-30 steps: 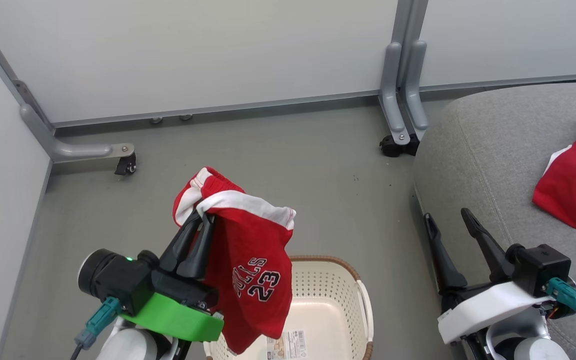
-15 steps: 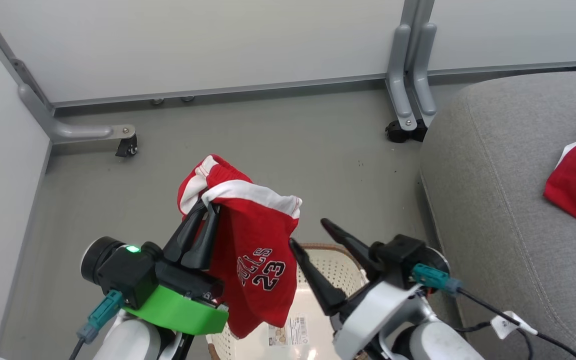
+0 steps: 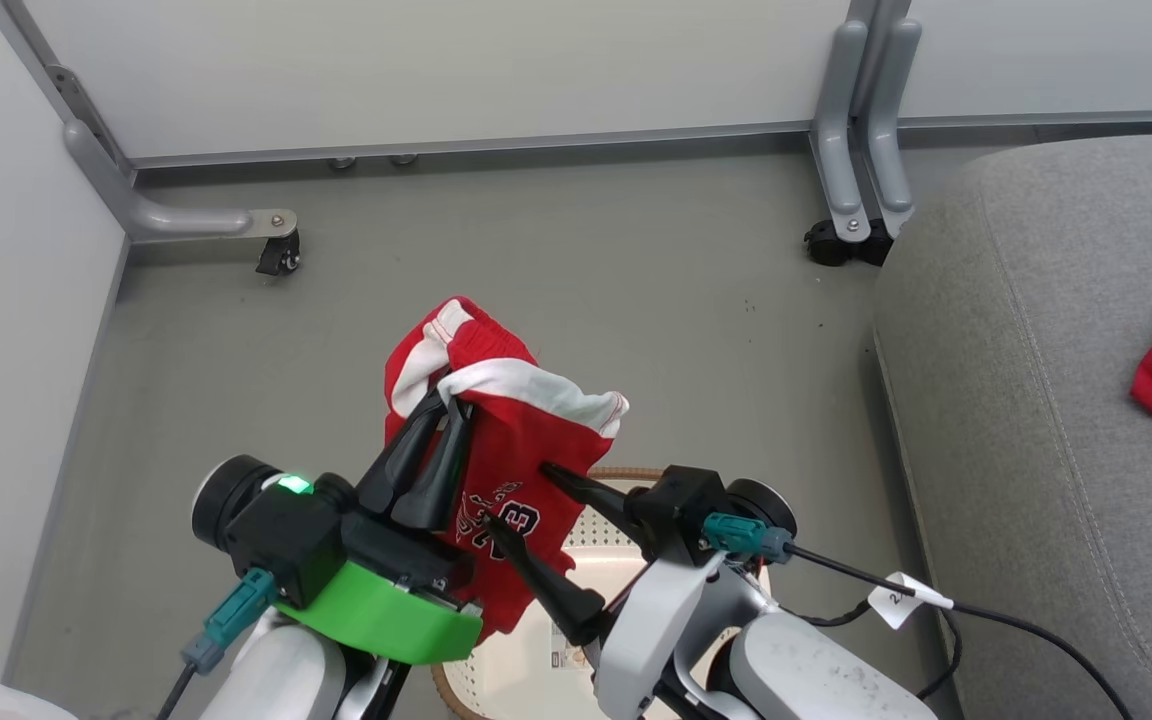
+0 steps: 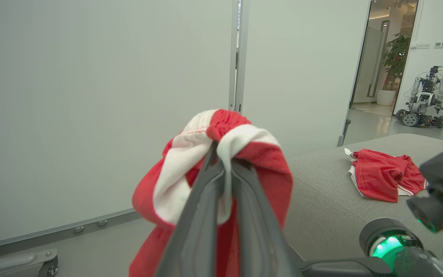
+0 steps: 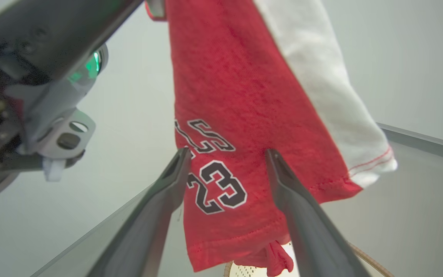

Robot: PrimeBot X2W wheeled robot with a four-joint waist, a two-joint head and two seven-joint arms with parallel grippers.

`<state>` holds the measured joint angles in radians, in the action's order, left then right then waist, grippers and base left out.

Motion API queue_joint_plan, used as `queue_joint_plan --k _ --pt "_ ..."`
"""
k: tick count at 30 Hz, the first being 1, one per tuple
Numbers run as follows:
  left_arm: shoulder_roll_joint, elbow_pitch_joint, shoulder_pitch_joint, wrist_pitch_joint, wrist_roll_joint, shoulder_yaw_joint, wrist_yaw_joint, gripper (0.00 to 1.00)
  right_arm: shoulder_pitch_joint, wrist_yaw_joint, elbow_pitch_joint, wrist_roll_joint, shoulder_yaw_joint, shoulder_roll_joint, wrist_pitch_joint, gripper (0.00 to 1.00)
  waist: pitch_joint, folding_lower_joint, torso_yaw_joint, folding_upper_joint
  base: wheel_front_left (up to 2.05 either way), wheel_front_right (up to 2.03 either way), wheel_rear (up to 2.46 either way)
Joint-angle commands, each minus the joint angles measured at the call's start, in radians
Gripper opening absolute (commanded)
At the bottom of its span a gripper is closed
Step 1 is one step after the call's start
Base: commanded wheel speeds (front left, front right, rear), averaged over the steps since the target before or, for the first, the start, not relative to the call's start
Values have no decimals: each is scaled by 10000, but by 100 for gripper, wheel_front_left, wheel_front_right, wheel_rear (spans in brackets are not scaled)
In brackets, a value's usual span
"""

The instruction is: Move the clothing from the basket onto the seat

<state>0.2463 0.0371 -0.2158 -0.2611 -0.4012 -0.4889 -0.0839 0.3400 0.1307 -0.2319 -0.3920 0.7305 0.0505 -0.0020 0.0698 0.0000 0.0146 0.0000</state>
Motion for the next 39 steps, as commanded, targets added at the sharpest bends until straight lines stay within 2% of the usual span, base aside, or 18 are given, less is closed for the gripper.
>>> queue_joint_plan --k 1,28,29,30,39 --pt "-28 -6 -145 -48 113 -22 -41 0 178 -1 -146 -145 90 5 -128 100 -6 0 32 0 0 0 0" --pt "-273 -25 -309 -53 10 -549 -227 0 2068 0 -2358 -1882 1341 3 -1802 100 -91 0 452 0 0 0 0" --pt "-287 -30 -314 -53 1 -585 -233 0 2152 0 -2436 -1970 1399 1 -1843 42 -89 0 469 0 0 0 0" --pt "-293 -33 -318 -53 -7 -618 -238 0 2206 0 -2511 -2031 1449 1 -1853 0 -85 0 484 0 0 0 0" --pt "-304 -81 -406 -54 -35 -711 -295 0 2595 0 -3016 -2657 1910 2 -2137 0 -54 0 588 0 0 0 0"
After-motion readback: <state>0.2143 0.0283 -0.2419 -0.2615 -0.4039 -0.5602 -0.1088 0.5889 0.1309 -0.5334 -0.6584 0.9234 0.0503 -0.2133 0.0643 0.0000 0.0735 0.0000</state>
